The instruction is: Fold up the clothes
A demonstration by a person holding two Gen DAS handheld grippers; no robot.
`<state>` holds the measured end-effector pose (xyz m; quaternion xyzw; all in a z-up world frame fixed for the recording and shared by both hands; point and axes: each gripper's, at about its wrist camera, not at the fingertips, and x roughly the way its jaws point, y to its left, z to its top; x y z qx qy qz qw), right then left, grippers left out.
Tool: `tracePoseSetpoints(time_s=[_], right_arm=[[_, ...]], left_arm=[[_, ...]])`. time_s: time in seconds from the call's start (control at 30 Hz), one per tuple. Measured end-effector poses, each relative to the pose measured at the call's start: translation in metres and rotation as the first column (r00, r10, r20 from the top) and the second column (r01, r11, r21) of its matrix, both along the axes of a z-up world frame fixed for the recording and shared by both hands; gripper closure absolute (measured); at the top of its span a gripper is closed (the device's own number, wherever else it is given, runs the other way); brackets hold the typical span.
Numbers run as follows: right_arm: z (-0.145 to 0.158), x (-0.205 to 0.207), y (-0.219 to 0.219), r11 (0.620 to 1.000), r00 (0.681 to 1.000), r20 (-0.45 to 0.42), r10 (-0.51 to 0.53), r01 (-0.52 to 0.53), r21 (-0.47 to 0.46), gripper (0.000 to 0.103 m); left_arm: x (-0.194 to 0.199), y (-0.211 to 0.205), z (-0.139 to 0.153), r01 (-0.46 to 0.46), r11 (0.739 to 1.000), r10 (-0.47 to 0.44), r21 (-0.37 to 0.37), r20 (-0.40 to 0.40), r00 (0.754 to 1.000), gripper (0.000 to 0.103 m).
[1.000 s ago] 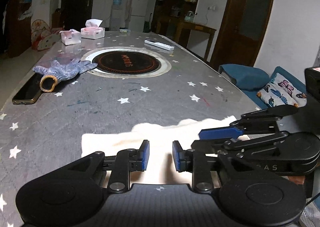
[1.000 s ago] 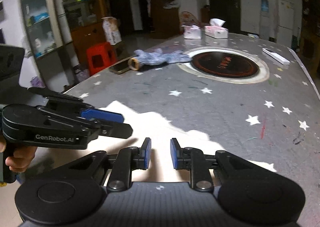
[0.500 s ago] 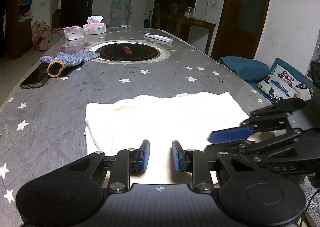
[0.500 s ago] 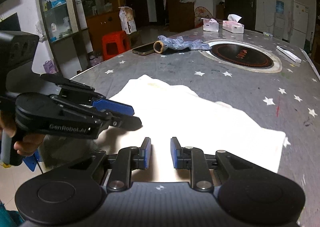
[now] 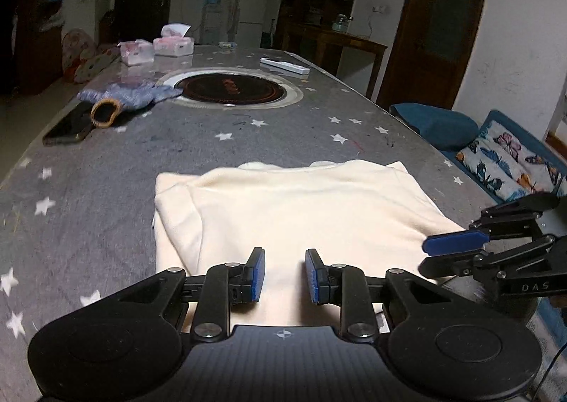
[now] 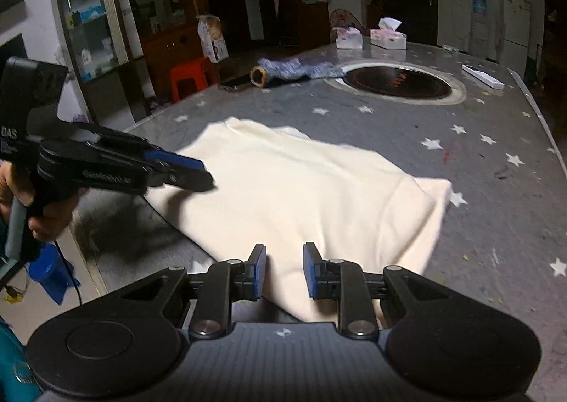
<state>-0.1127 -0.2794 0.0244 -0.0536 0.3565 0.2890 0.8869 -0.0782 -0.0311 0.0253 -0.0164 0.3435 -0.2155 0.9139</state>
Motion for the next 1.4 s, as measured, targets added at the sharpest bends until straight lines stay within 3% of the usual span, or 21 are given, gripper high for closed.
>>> tracePoseSetpoints(time_s=[0.43, 0.77, 1.4], right_arm=[[0.018, 0.000, -0.006, 1.000, 0.999, 0.051, -0.008, 0.007, 0.013, 0.079], [-0.003, 0.012, 0.010, 1.000, 1.000, 0.022, -0.021, 0.020, 0.021, 0.073], [0.008, 0.014, 0.022, 1.000, 0.998, 0.063, -0.009, 0.010, -0.014, 0.067]], left_arm=[[-0.016, 0.010, 0.013, -0.042, 0.998, 0.042, -0.037, 0.016, 0.999, 0.075], [-0.015, 0.015, 0.002, -0.075, 0.997, 0.075, -0.033, -0.014, 0.997, 0.075], [-0.018, 0.015, -0.001, -0.084, 0.995, 0.083, -0.050, -0.009, 0.996, 0.069]])
